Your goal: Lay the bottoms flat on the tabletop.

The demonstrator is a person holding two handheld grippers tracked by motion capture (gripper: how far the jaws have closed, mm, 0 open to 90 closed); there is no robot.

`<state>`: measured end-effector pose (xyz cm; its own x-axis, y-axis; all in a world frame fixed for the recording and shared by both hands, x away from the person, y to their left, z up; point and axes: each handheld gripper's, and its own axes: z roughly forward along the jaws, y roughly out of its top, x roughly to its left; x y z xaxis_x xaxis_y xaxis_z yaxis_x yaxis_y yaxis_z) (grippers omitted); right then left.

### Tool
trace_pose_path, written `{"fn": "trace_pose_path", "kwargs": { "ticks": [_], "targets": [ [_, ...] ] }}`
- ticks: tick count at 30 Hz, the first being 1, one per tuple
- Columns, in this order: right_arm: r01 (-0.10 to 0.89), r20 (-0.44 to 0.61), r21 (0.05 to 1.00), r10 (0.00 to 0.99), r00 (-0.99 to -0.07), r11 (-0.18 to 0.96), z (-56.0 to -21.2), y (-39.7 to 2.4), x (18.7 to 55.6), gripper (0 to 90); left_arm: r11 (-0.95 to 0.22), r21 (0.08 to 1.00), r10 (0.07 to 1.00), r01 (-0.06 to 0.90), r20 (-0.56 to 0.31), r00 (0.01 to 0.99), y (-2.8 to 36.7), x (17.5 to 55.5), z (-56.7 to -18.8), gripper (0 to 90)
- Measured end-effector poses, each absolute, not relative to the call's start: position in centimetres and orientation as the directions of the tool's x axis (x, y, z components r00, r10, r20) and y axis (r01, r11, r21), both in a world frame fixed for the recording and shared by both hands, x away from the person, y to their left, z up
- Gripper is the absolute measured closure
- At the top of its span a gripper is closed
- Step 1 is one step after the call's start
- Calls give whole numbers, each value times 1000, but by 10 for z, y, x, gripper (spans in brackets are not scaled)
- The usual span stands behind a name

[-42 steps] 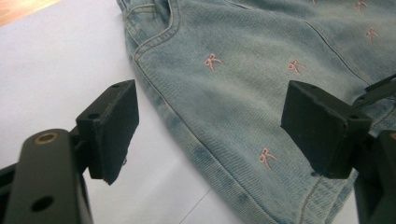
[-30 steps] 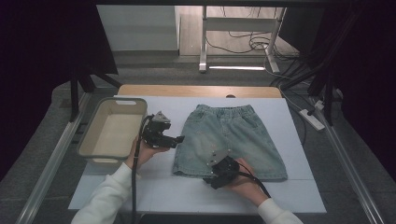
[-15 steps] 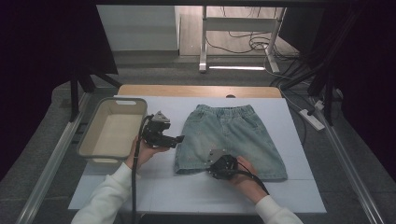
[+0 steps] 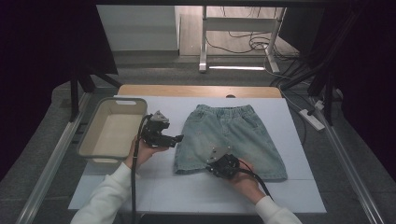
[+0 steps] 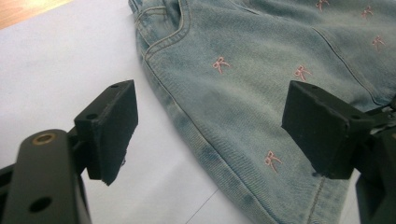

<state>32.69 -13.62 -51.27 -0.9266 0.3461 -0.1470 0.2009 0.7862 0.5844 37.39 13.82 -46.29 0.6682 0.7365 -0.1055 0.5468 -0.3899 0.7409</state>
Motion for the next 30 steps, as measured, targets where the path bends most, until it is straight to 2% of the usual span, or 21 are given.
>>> {"fn": "trace_pose_path", "kwargs": {
  "ticks": [4,12,30],
  "targets": [
    [211,-118,606,349,-930,767,-511,-137,324,835,-391,740,736,547,-105,668,139,374,-463,191],
    [181,-143,650,353,-925,738,-503,-141,306,841,-390,741,738,546,-103,667,139,374,-463,191],
    [134,-97,682,270,-958,719,-494,-132,275,842,-389,739,741,550,-103,663,141,375,-464,189]
  ]
}}
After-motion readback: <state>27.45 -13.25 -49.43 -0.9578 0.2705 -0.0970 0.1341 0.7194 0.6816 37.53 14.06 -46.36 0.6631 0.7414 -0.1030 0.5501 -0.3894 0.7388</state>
